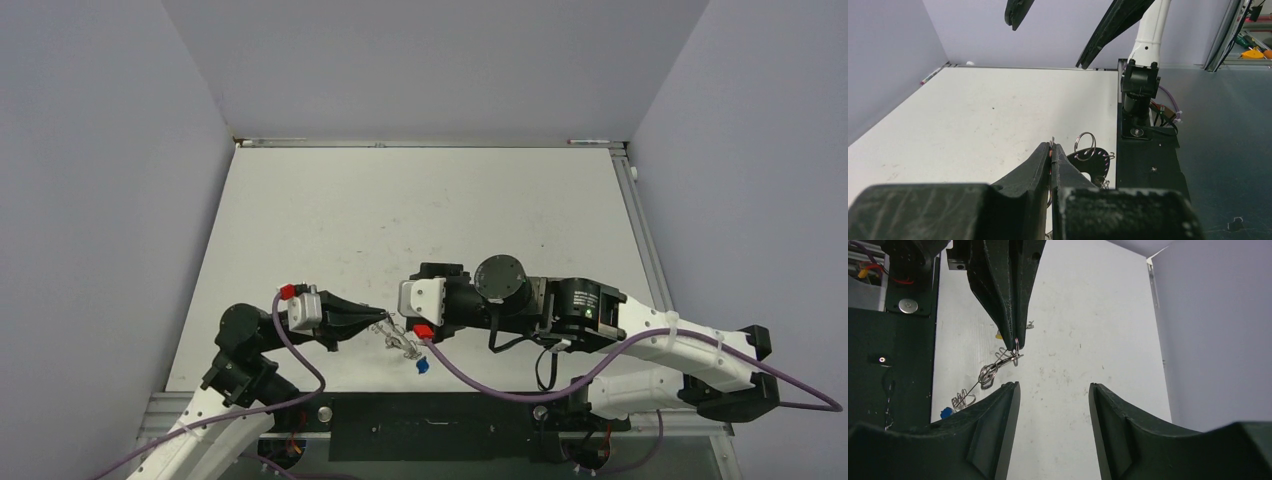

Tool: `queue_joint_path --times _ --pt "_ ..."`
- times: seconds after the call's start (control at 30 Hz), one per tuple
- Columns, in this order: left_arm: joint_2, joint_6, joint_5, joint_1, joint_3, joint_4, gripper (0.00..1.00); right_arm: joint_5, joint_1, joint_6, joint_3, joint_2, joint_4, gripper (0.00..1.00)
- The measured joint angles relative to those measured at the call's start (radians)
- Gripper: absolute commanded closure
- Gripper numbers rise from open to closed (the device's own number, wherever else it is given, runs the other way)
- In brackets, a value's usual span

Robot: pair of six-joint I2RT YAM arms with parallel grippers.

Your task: Put the keys on the keyring

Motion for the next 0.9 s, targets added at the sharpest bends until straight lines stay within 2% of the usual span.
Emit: queue_joint_path --times 0.13,0.47,0.9 --pt "-0.019 -0.032 0.002 0.010 -0.001 0.047 1.00 -0.035 -0.001 0.000 -0.056 -0.051 0.088 0.52" --pt "-0.029 -0.184 0.033 0.043 -0.045 0.278 1.00 -0.138 -0.049 0.003 -0.127 -0.047 0.195 0.60" --pt "-0.029 -0.254 0.053 0.056 -0.058 0.388 1.00 -0.215 -0.072 0.006 -0.127 -0.009 0.249 0.63"
